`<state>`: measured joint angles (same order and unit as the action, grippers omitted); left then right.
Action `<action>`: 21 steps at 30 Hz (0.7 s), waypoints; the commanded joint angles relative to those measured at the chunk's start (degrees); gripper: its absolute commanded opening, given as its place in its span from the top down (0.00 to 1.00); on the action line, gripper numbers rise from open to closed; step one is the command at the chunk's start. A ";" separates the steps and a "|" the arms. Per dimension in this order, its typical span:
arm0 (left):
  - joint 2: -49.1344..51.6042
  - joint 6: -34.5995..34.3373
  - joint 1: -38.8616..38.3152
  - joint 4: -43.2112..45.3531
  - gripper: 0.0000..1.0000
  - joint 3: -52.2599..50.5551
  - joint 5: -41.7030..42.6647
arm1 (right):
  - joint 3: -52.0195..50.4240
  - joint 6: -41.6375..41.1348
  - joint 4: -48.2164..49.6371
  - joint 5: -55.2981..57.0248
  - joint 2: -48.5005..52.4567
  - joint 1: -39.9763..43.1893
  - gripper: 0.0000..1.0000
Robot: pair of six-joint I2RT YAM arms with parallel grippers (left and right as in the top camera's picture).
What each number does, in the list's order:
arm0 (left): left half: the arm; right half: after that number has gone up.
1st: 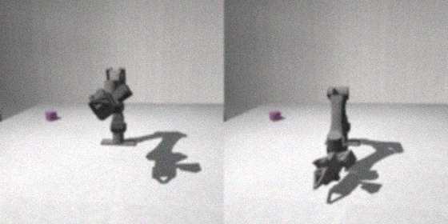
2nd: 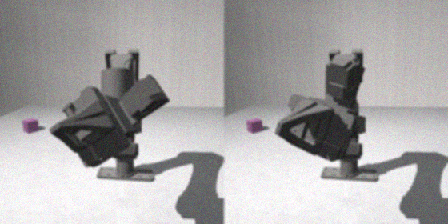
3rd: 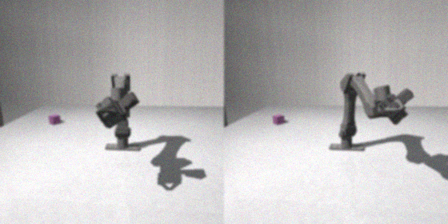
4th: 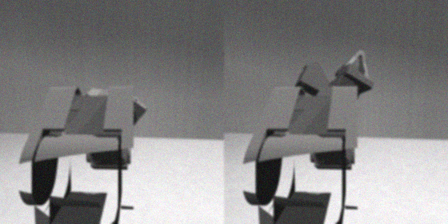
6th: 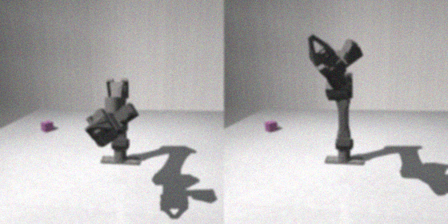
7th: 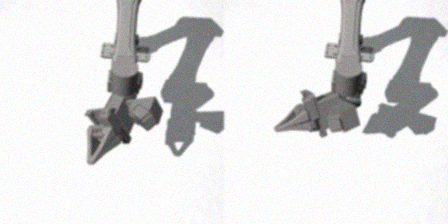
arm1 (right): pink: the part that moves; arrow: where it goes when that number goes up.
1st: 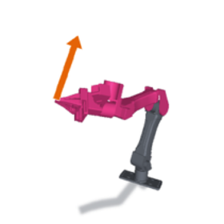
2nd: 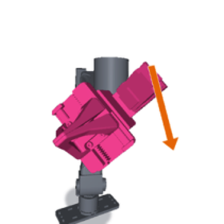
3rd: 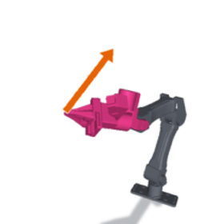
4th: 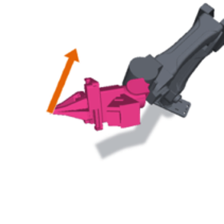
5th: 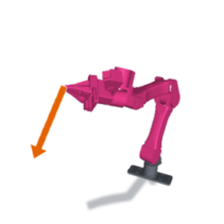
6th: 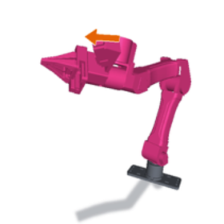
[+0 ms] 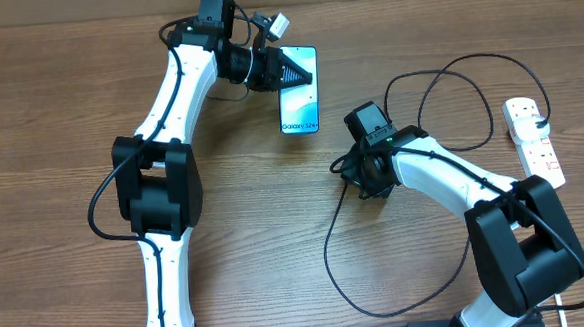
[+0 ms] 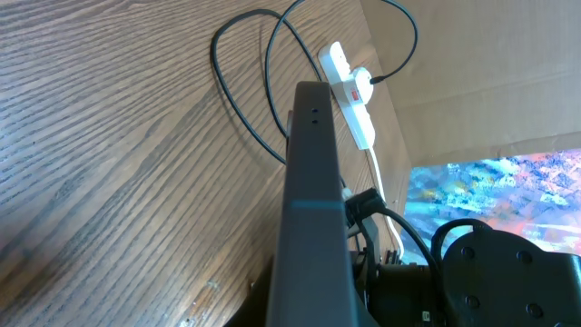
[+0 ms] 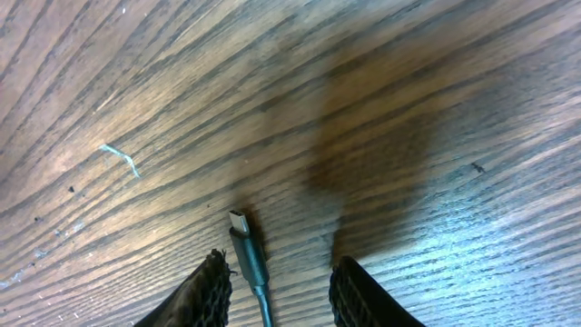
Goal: Plug charger to phone and switch on socket
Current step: 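Lower the open right gripper around the USB-C plug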
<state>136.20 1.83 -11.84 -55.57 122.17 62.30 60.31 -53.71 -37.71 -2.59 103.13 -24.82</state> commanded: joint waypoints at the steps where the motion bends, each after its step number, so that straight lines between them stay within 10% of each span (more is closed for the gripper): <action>1: 0.42 -0.07 0.28 -0.02 0.96 -0.20 2.23 | -0.39 0.61 0.20 -0.09 0.55 -0.37 0.65; 21: 0.42 -0.07 0.33 0.46 0.96 -0.20 2.23 | -0.37 2.75 0.44 -0.09 0.57 -0.37 0.67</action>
<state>136.20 1.83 -11.84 -55.44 122.17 62.30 60.31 -51.72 -37.50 -2.76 103.15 -24.84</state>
